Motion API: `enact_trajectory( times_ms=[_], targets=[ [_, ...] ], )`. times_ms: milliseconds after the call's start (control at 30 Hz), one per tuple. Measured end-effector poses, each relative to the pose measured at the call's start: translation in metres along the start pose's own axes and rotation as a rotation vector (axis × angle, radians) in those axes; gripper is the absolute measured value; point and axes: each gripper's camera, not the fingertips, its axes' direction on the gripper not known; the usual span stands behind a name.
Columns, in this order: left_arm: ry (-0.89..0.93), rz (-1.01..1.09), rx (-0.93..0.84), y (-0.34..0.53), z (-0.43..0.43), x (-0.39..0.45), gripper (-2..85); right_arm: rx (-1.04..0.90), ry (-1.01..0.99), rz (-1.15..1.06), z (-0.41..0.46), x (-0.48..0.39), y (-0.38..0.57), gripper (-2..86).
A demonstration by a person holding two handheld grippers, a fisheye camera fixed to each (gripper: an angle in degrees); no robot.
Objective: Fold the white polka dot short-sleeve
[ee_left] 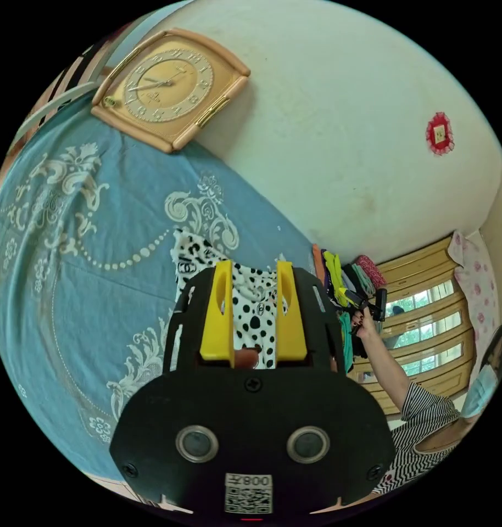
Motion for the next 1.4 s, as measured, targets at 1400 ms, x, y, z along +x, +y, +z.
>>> enact_trajectory(
  times_ms=[1400],
  targets=[
    [-0.102, -0.091, -0.312, 0.419, -0.057, -0.120, 1.6, -0.360, 0.191, 0.121, 0.192, -0.142, 0.377, 6.6]
  ],
)
